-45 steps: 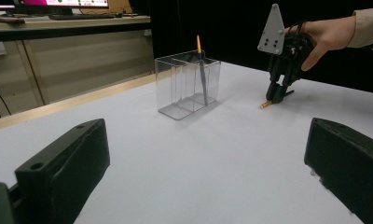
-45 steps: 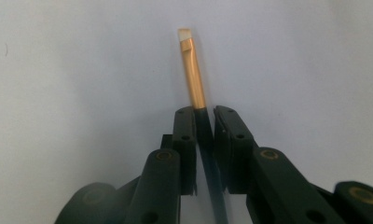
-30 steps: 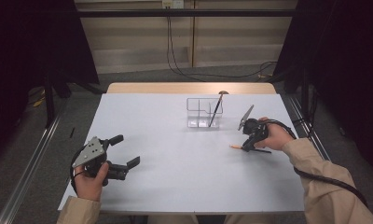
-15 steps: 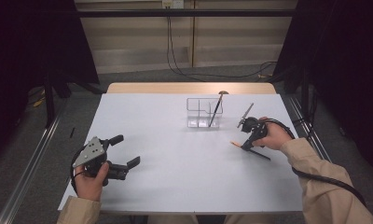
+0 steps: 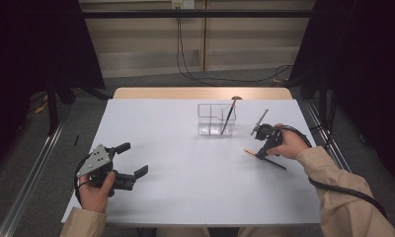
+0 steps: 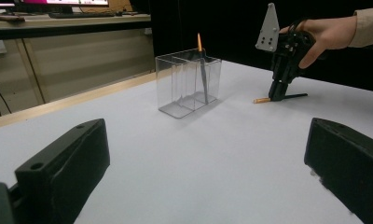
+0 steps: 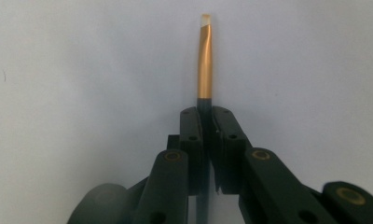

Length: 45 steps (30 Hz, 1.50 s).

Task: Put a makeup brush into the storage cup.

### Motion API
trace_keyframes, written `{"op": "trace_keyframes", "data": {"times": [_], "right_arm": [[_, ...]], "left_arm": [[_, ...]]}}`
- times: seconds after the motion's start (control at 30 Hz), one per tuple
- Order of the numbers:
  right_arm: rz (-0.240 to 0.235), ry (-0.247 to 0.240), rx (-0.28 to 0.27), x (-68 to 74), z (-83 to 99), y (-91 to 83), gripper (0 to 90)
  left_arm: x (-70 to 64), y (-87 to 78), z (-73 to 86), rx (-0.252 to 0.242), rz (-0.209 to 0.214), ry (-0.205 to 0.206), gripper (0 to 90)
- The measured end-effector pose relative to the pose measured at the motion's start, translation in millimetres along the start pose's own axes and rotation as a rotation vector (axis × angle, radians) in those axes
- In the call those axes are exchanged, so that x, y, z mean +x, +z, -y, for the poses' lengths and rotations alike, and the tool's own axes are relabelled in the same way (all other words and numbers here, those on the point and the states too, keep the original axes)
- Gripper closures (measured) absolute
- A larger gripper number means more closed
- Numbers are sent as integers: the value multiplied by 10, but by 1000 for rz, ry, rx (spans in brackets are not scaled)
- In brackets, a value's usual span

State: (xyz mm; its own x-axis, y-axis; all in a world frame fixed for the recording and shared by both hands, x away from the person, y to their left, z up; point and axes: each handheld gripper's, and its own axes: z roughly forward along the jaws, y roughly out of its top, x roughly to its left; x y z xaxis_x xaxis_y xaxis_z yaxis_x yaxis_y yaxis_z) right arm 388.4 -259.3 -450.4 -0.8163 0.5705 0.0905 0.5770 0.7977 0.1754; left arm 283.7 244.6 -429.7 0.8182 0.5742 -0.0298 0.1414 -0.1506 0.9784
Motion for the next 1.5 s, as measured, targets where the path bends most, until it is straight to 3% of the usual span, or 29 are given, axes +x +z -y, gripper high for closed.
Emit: {"op": "trace_keyframes", "data": {"times": [0.5,1.2,1.5], "right_arm": [[12,35,-153,11,47,-92,836],[42,130,-506,-13,185,-324,837],[94,193,-710,-3,267,-417,836]], "left_arm": [[-3,4,-3,1,0,1,0],[-10,7,-5,-4,1,-4,0],[-11,6,-7,0,-4,-1,0]]}}
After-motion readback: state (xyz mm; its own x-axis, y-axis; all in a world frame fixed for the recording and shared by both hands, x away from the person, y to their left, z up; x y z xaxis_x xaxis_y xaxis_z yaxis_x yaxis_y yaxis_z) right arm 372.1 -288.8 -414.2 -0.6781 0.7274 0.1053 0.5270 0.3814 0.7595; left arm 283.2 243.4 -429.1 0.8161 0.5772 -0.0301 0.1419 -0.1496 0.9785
